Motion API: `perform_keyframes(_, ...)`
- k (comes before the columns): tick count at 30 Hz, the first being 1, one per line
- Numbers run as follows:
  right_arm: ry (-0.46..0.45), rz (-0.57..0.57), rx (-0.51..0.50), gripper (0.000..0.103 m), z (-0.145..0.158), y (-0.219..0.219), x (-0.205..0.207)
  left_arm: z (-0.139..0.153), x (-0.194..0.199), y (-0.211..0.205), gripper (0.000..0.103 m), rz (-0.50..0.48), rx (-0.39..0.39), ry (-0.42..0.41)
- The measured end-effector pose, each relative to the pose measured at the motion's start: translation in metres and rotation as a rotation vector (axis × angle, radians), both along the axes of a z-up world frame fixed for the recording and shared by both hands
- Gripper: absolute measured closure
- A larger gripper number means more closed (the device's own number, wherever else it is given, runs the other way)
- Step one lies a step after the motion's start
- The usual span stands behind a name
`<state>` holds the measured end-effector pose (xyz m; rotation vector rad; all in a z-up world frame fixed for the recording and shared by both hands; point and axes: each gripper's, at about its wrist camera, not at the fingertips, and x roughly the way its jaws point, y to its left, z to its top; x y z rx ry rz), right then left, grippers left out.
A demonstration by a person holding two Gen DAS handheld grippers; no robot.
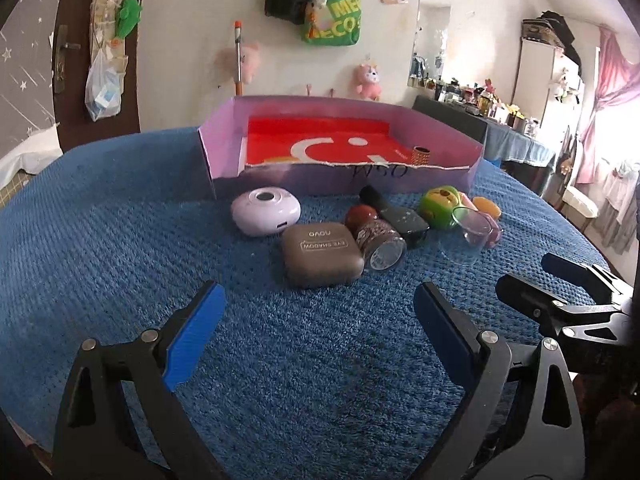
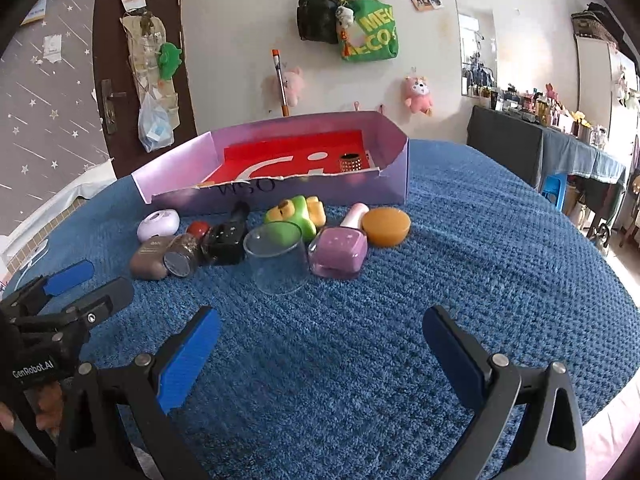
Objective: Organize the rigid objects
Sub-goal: 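Lift both tools out of the box back toward the remaining objects, then grasp the brown eye shadow compact with the left tool while the right tool grasps the orange ball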
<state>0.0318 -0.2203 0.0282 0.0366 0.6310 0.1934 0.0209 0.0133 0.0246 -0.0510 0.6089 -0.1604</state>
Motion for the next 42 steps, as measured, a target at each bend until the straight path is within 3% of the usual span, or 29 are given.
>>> perform_keyframes(17,0.026,-0.002,0.018,0.0,0.003,-0.002,0.016,0.013,0.018,0.003,0.007,-0.008,-0.009,0.028)
perform_keyframes(33,0.055,-0.142,0.027,0.0,0.036,-0.039,0.06,0.015,0.058,0.004,0.007,-0.058,0.029,0.201)
perform_keyframes(37,0.082,-0.154,0.054,0.0,0.039,-0.049,0.073,0.007,0.067,0.005,0.007,-0.054,0.043,0.256)
perform_keyframes(42,0.13,-0.155,0.01,0.0,0.034,-0.052,0.087,0.003,0.071,0.007,0.007,-0.058,0.066,0.287)
